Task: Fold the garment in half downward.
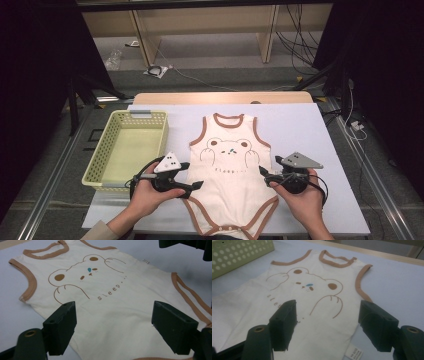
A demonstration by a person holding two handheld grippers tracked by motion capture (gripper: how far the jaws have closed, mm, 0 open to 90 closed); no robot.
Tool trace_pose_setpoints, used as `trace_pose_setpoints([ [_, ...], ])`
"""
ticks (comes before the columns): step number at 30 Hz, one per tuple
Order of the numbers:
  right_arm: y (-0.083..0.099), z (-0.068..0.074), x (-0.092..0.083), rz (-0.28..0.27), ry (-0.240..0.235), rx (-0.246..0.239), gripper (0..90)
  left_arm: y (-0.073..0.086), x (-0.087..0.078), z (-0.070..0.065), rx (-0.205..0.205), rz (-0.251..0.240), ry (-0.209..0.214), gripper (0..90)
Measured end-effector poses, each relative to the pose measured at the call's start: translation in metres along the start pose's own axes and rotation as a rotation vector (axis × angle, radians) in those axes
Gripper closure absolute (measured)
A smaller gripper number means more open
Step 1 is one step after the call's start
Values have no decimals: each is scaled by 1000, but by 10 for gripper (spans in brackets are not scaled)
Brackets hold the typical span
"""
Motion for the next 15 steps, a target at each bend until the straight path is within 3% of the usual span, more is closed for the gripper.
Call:
trace_pose_setpoints([
  [15, -23, -25, 12, -4, 71, 10, 402, -29, 12, 30, -42, -11, -71, 219],
])
Point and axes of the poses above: each handheld gripper's, and its own axes: x roughly forward along the jaws, y roughly out of its underside, z roughly to its left, the point moved 2 cm from there along x, roughly forward along the jaws, and after that the axes turned 5 degrees about x, right-handed, at the moved point
